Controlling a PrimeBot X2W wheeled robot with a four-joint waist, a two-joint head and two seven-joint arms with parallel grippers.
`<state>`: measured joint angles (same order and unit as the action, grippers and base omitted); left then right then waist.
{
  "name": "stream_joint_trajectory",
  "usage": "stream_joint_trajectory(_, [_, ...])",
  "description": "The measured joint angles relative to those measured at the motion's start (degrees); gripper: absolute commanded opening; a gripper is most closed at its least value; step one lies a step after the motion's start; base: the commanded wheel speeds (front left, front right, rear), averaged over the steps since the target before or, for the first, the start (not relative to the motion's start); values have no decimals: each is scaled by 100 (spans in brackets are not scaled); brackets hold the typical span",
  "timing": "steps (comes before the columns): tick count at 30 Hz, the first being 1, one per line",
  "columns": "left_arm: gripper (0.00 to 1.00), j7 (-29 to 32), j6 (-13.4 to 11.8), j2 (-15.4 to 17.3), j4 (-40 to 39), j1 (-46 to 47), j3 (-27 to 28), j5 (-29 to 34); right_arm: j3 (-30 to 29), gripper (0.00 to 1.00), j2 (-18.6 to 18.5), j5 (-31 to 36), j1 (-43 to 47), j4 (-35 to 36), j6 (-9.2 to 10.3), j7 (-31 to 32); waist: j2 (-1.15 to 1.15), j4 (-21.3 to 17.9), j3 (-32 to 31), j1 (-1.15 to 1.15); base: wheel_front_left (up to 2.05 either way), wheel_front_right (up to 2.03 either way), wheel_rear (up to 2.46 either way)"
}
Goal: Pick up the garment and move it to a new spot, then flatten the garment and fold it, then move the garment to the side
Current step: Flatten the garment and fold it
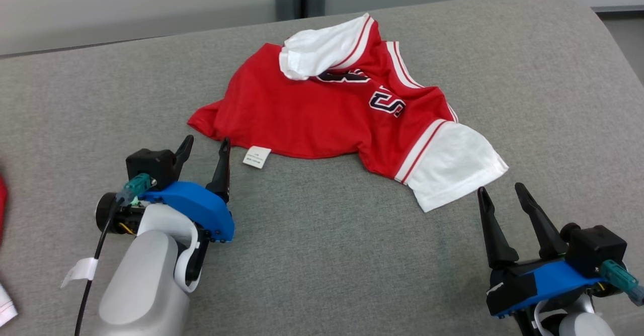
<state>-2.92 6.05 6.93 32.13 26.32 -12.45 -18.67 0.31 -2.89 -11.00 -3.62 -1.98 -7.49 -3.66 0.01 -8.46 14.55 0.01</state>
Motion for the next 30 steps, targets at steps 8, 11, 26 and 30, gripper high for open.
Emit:
stream_joint_trajectory(8, [100,32,-37,153,845,593,-16,-3,103,100,-1,-108,-192,-221,0,-191,0,-416,320,0,0,0,0])
stream_joint_trajectory(11, [100,-3,-70,182,1061,671,26,-29,169,100,1,-213,-240,-302,0,-256,0,-511,360,0,0,0,0])
stream_joint_trajectory(26, [0,-322,-36,158,1583,970,-70,-136,316,100,1,-320,-372,-535,0,-448,0,-612,425,-1,0,0,0])
stream_joint_trajectory(30, [0,-556,3,87,1604,992,-112,-177,280,100,0,-302,-380,-577,0,-455,0,-476,355,-1,0,0,0])
